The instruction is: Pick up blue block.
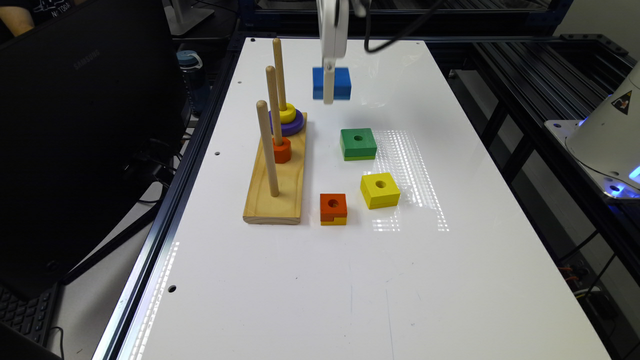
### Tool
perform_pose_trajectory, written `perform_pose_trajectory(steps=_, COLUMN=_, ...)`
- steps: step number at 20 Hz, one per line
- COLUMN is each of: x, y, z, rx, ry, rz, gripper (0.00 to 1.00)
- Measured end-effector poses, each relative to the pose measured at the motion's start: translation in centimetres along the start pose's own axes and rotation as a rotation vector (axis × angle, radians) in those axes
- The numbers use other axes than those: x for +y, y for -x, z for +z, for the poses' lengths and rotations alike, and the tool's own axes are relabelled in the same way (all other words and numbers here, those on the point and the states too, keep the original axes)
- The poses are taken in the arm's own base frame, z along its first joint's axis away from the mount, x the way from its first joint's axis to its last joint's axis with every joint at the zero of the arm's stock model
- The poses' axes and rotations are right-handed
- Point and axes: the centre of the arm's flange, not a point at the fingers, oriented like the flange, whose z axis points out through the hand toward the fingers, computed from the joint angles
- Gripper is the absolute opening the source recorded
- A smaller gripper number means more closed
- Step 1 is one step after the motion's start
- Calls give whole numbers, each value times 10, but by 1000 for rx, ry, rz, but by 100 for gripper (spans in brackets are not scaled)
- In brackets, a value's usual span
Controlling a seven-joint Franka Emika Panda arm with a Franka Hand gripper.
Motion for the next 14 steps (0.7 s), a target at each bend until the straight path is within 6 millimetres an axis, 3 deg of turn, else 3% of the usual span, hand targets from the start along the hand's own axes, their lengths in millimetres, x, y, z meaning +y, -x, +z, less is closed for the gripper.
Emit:
perform_pose_trajectory(steps=6, x=1, y=0, z=-1, rx=1, ry=-1, rz=2, gripper=0)
perform_pose_trajectory(steps=11, x=2, y=2, z=-35, rx=10, ry=0, rz=5, gripper=0)
perform_pose_trajectory(steps=14, x=3, y=3, z=-38, rx=8, ry=-1, rz=4, gripper=0)
